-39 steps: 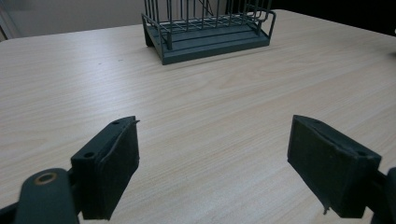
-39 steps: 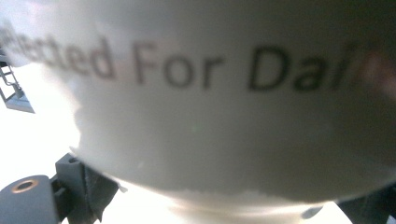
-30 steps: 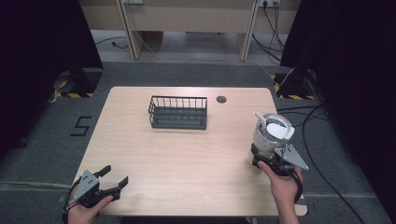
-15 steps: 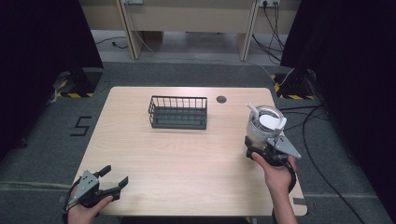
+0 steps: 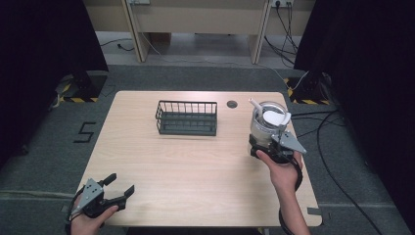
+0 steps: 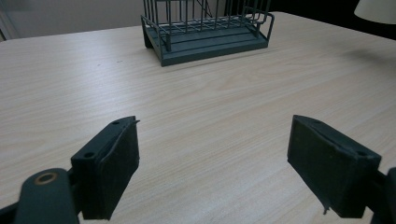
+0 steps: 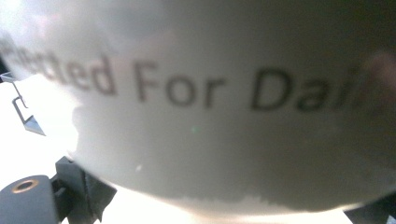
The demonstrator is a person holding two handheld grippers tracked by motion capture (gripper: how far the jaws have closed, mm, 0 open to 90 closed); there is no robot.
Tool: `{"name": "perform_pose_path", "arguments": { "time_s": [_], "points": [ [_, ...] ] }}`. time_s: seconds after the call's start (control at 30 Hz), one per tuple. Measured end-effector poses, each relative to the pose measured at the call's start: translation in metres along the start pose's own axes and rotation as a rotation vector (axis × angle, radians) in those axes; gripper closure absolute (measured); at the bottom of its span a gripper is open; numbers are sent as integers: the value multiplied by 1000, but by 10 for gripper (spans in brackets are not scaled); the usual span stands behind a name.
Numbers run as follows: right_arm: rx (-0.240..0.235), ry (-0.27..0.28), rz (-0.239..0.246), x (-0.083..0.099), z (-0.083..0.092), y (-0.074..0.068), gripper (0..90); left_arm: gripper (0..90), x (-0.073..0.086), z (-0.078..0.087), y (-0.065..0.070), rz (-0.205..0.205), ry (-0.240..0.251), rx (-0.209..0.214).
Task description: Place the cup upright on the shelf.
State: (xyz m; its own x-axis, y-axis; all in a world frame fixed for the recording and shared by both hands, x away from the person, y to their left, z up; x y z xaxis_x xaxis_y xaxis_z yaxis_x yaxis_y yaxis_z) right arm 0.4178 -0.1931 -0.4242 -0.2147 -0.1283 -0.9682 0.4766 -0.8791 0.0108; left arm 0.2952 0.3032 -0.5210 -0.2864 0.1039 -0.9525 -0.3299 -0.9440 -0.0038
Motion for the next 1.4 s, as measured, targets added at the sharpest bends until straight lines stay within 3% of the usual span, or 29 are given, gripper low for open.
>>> {"name": "perform_pose_path", "arguments": {
  "time_s": [1.4],
  "points": [
    [-46,30,37,-67,-62,-19,98,161,0,0,-1,8,1,0]
  ]
}}
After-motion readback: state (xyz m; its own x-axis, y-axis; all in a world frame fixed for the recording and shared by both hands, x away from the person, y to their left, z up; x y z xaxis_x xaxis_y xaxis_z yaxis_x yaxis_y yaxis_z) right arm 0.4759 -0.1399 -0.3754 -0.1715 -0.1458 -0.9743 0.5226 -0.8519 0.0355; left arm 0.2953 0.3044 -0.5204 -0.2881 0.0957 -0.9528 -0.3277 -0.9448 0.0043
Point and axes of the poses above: each handheld gripper's, and its own axes: z roughly backward along the jaws, x roughly out of its underside, y roughly to its right, the point moved 3 cm from there along -z, roughly forward along the jaws, and after that the axes turned 10 degrees about -x, right-handed, at the moved point
